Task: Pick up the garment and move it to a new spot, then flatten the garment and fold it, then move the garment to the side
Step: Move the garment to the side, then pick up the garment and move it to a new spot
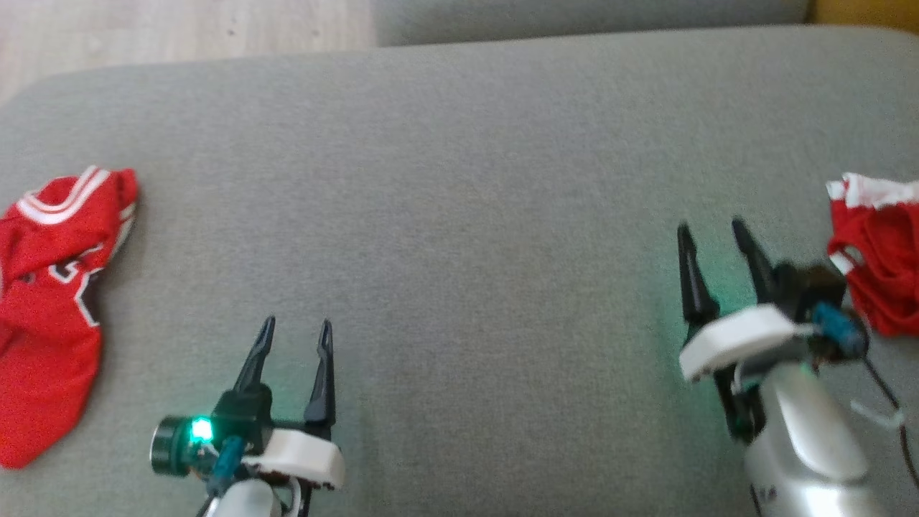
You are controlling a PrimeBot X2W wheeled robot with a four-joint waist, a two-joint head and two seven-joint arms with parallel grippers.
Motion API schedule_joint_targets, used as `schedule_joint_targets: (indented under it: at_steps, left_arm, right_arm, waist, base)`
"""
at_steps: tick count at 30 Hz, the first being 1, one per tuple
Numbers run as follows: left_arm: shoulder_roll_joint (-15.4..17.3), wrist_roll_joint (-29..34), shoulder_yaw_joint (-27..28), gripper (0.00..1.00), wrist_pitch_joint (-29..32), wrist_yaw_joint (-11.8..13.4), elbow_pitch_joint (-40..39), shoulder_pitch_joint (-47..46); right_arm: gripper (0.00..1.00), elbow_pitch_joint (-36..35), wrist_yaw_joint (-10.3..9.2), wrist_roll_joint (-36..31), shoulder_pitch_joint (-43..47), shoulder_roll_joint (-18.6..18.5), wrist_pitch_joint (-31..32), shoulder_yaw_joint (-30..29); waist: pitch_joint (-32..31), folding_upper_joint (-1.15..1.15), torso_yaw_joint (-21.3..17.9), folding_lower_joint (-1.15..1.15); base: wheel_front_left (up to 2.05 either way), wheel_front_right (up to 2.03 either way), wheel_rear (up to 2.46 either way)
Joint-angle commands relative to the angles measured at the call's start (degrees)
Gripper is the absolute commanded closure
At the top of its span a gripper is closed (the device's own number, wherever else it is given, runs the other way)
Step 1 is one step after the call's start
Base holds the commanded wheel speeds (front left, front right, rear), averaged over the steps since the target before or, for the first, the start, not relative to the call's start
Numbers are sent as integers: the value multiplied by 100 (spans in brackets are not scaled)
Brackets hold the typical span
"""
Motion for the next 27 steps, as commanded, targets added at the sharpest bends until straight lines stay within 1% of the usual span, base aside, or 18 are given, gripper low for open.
schedule_joint_targets:
  at_steps: [1, 4, 6, 11, 14, 21, 24, 27]
  left_arm:
    - [22, -33, 226, 0, -13, 61, -126, -27]
    - [21, -109, 372, 0, -13, 150, -106, 68]
    - [20, -123, 432, 0, -13, 177, -108, 127]
    - [19, -142, 646, 0, -13, 249, -108, 291]
    - [19, -143, 733, 0, -13, 264, -124, 407]
    - [19, -195, 836, 0, -13, 299, -150, 576]
    - [19, -217, 820, 0, -13, 289, -139, 599]
    - [19, -243, 775, 0, -13, 289, -130, 590]
  right_arm:
    - [0, -243, -4, 135, 61, 67, -63, 181]
    - [0, -427, -4, 309, 347, 70, -63, 288]
    - [0, -545, -4, 477, 520, 70, -63, 239]
    - [0, -730, -4, 614, 799, 71, -63, 305]
    - [0, -763, -4, 678, 913, 71, -63, 372]
    - [0, -776, -4, 800, 1029, 71, -63, 443]
    - [0, -730, -4, 842, 1056, 72, -63, 503]
    - [0, -685, -4, 870, 1075, 72, -63, 551]
  waist:
    - [-175, 0, 165, 1]
    - [-294, 0, 236, 1]
    - [-378, 0, 268, 1]
    - [-619, 0, 267, 1]
    - [-770, 0, 233, 1]
    - [-906, 0, 173, 1]
    - [-910, 0, 215, 1]
    - [-877, 0, 351, 1]
  base:
    - [0, 0, 0]
    - [0, 0, 0]
    - [0, 0, 0]
    - [0, 0, 0]
    - [0, 0, 0]
    - [0, 0, 0]
    - [0, 0, 0]
    - [0, 0, 0]
